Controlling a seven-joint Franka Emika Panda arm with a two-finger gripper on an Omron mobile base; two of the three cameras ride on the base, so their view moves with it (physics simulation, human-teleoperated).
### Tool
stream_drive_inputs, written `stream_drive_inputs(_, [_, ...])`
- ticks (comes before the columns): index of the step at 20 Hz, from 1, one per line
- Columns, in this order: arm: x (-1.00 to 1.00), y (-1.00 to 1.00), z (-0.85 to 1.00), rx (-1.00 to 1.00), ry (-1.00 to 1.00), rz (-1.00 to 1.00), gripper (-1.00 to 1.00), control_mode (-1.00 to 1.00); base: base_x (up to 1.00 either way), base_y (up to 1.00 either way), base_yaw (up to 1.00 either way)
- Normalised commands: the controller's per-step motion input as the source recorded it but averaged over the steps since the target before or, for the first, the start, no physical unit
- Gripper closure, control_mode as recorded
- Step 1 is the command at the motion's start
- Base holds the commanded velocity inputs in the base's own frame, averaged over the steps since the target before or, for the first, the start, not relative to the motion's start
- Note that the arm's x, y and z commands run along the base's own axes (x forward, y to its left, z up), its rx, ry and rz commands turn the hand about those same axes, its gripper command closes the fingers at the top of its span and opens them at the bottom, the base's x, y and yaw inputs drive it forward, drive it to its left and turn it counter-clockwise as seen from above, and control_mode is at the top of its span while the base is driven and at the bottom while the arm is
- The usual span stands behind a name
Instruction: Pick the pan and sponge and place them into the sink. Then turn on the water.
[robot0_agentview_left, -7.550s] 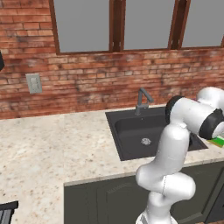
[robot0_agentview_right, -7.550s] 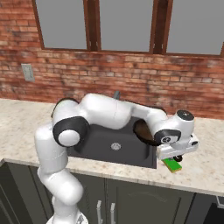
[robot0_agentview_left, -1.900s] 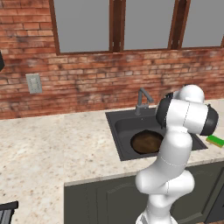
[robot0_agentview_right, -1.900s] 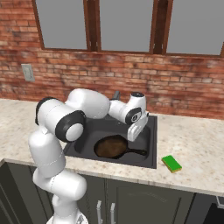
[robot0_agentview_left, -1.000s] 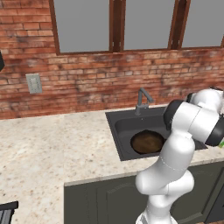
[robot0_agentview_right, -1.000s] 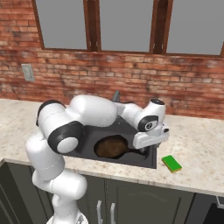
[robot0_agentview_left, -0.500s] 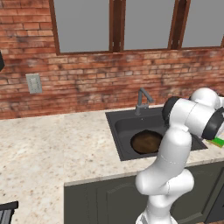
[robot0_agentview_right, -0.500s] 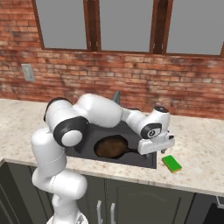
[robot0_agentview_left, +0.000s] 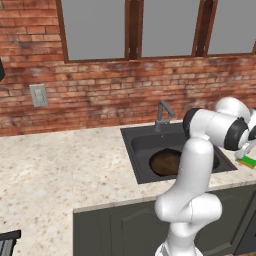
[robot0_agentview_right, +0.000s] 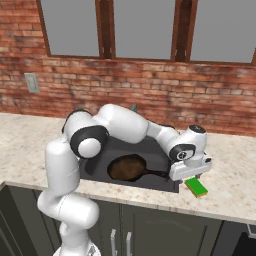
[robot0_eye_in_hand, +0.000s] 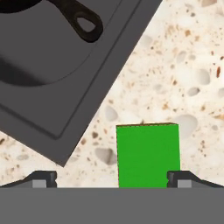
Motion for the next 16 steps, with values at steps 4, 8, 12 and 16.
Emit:
stream_drive_inputs(4, [0.12, -0.13, -0.08, -0.01, 0.0, 0.03, -1.0, -1.0, 0.0, 0.0, 0.0])
stream_drive_inputs(8, [0.06, -0.02, -0.11, -0.03, 0.0, 0.01, -1.0, -1.0, 0.0, 0.0, 0.0])
stream_drive_inputs(12, [0.02, -0.07, -0.13, -0.02, 0.0, 0.0, -1.0, -1.0, 0.0, 0.0, 0.0])
stream_drive_inputs(16, [0.0, -0.11, -0.19, -0.02, 0.0, 0.0, -1.0, -1.0, 0.0, 0.0, 0.0])
